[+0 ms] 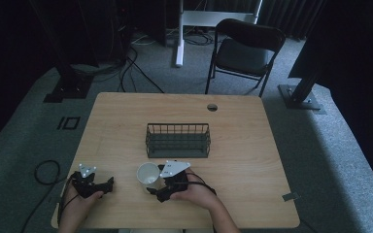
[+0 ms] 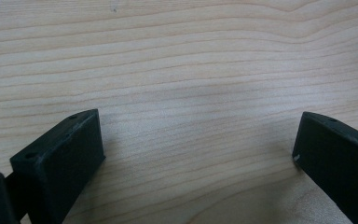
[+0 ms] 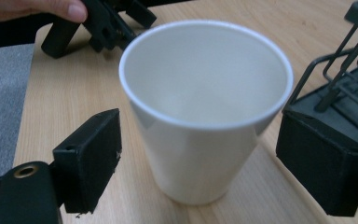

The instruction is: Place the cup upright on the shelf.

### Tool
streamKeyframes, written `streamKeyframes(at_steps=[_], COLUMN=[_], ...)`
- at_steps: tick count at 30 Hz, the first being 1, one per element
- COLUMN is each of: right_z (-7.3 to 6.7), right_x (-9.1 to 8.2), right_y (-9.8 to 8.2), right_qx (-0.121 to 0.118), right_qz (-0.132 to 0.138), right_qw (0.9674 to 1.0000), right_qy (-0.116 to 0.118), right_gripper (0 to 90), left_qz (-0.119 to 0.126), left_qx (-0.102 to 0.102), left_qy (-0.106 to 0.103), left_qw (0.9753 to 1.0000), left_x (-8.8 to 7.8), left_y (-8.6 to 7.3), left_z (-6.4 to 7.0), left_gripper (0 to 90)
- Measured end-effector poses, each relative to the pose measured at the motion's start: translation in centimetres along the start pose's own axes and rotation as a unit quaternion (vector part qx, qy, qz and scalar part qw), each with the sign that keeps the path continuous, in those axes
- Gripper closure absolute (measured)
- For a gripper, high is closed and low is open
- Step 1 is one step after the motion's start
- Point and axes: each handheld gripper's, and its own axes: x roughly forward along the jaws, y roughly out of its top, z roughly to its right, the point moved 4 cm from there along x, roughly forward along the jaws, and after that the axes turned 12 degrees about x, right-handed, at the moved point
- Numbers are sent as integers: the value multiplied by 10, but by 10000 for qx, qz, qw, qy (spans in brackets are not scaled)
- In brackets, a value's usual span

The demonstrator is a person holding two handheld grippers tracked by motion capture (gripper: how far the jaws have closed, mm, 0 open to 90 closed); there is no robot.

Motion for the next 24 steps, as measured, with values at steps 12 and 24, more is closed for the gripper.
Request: streamKeyframes(at_steps=[12, 24], right_z=[-2, -3], right_x=[5, 9], right_y=[12, 14], right_qx=[8, 173], right_qz=[297, 474], right_qw=[9996, 9987], right_qy=[-33, -51], right_gripper=[136, 138], left_qz=[-1, -1], left_qx=[0, 0], left_qy=[0, -1], left_qw=[10000, 10000], left_x=[0, 0], left_y=[0, 0], left_z=[0, 0], left_gripper=[20, 20])
